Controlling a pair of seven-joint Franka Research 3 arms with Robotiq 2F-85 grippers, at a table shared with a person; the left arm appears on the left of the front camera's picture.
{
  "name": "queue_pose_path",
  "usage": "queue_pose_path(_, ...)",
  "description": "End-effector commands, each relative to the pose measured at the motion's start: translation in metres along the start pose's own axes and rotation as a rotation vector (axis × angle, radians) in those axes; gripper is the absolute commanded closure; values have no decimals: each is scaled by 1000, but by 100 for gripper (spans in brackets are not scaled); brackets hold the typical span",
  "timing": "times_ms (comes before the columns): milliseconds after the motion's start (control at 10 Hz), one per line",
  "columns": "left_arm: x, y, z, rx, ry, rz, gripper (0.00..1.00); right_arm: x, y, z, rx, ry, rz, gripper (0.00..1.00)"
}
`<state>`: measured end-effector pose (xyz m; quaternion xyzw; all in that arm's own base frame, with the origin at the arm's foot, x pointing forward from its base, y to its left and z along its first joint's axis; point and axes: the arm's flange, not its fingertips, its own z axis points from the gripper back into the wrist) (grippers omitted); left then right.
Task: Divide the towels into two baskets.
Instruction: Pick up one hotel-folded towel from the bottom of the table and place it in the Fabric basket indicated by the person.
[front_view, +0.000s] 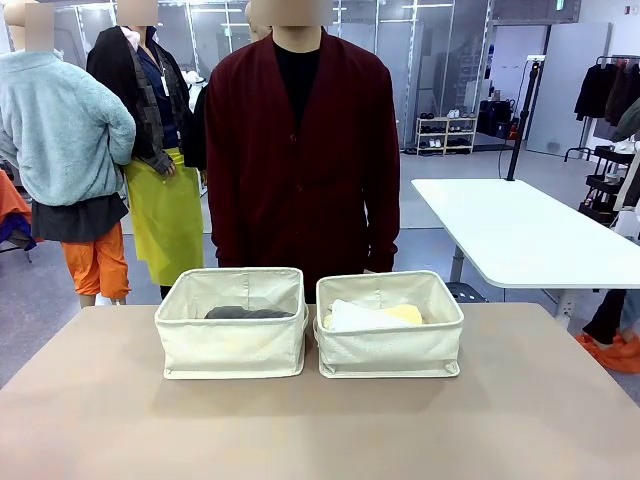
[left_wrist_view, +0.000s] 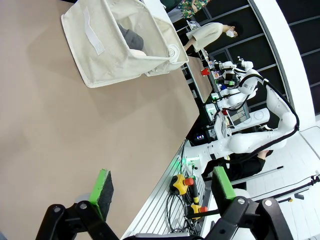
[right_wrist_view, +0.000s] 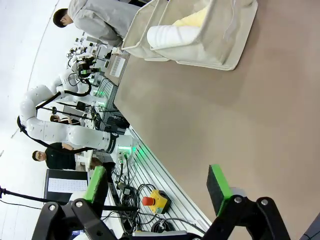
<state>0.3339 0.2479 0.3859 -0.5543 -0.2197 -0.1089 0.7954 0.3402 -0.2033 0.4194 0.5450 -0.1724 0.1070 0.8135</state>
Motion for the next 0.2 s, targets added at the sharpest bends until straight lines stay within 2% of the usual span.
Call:
queue_pose_path(0, -4, -5, 0, 2, -10, -7, 0, -1, 1, 1, -3, 3, 2, 0)
queue_pose_path(100, -4, -5, 0, 2, -10, -7, 0, -1, 1, 1, -3, 3, 2, 0)
